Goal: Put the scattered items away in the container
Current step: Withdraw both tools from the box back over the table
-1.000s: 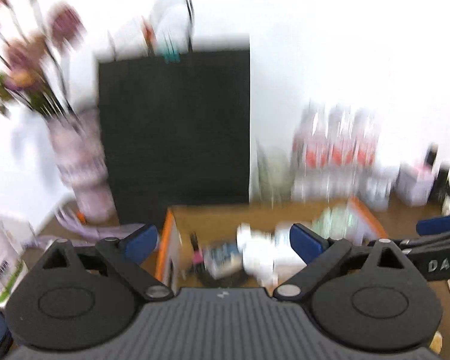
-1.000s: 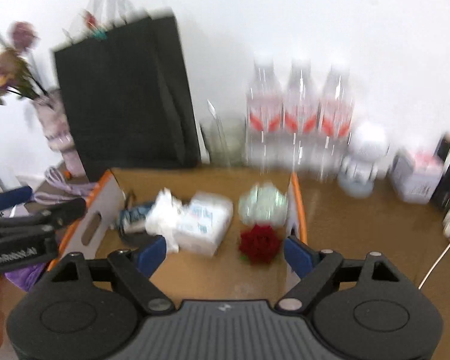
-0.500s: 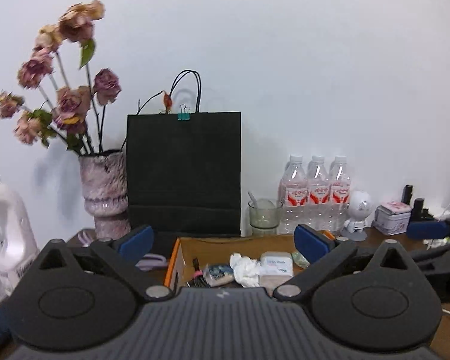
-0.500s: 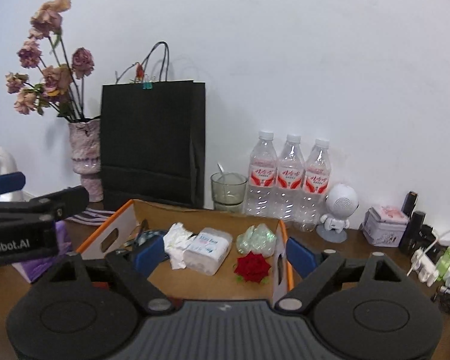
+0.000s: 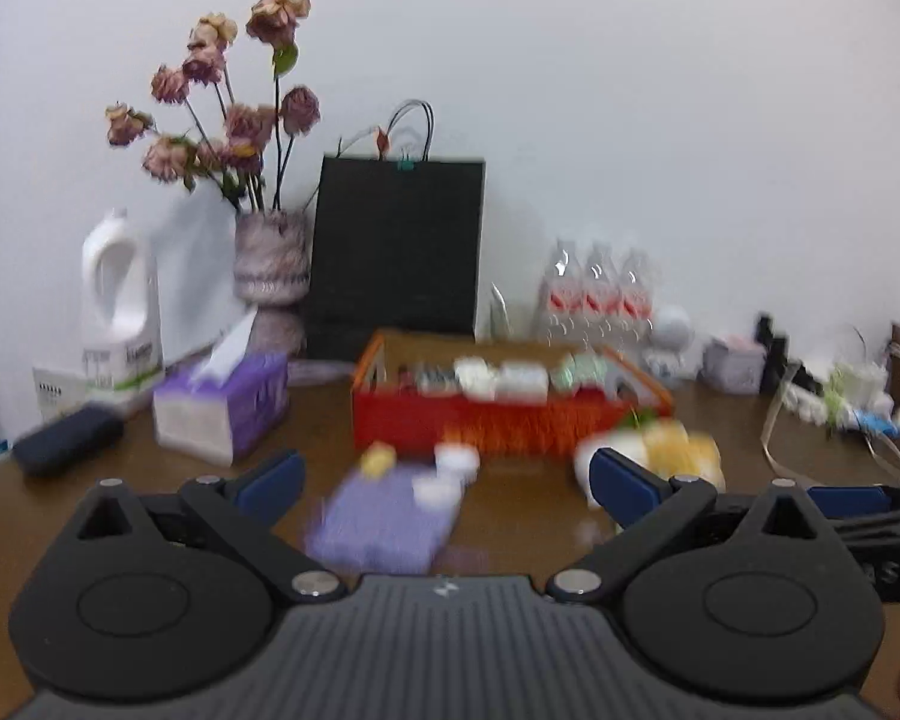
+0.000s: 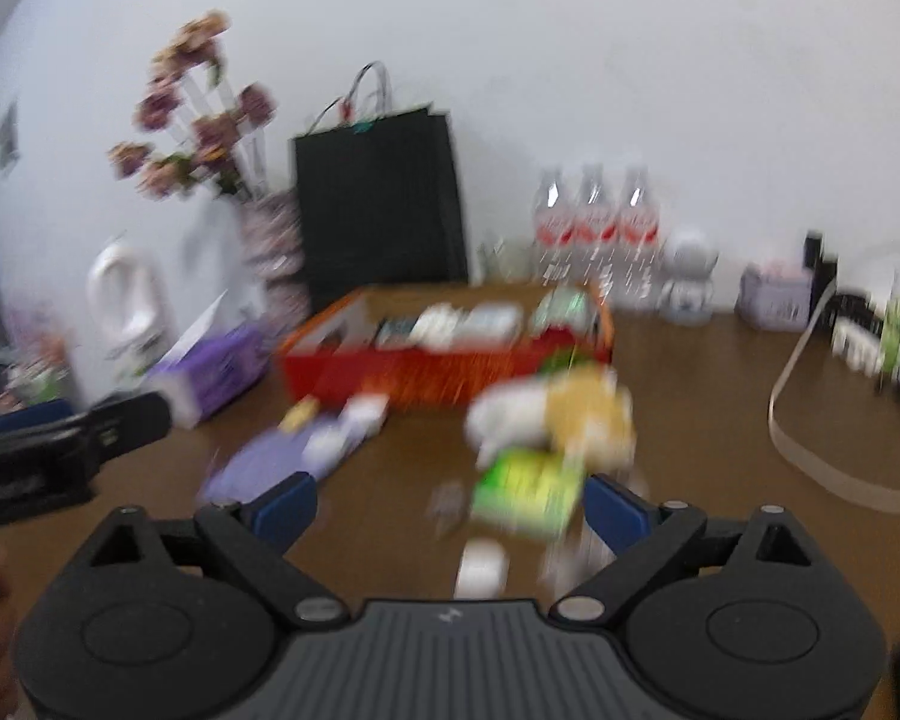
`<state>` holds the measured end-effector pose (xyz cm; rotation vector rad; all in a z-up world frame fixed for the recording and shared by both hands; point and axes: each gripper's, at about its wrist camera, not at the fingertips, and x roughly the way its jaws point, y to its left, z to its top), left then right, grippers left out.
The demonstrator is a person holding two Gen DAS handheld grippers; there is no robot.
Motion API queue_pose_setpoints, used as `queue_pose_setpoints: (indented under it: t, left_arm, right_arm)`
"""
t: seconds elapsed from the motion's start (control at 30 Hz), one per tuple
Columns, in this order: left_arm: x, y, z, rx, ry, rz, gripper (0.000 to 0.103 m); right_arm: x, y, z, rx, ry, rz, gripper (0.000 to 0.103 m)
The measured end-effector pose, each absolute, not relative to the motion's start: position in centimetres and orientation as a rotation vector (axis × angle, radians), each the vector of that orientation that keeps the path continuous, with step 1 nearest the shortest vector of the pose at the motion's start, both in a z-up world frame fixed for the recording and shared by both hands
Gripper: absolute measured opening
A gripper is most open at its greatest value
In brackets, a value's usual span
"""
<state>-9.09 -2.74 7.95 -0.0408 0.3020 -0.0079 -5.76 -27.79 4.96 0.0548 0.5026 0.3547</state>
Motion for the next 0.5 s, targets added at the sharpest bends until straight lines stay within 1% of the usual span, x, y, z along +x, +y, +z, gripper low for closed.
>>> queue_pose_setpoints:
  t: [0.07, 0.17, 0.23, 0.3, 0.4, 0.5]
  left_arm:
    - [-10.6, -3.4, 6.8, -0.023, 0.335, -0.024, 0.103]
    - [-10.6, -4.0, 6.1, -0.002, 0.376, -0.048, 0.103]
    - [-9.7, -4.0, 5.8, -0.007, 0.395, -0.021, 0.103]
    - [-8.6, -3.9, 5.6, -0.024, 0.419, -0.002, 0.103]
    - [-7.4, -4.1, 5.0, -0.035, 0.460, 0.012, 0.103]
    - [-6.9, -4.3, 4.6, -0.032, 0.471, 0.024, 0.103]
  right_arm:
    - [-8.0, -29.7, 3.9, 0.052, 0.511, 0.371, 0.096]
    - [-10.3, -33.9, 4.3, 0.018, 0.421, 0.344, 0.096]
    - [-10.5, -37.2, 4.9, -0.050, 0.349, 0.249, 0.101]
    - [-9.5, -40.6, 4.8, -0.113, 0.309, 0.137, 0.103]
    - [-7.2, -45.3, 3.6, -0.127, 0.369, 0.074, 0.103]
    - [-6.3, -46.9, 3.0, -0.136, 0.393, 0.062, 0.103]
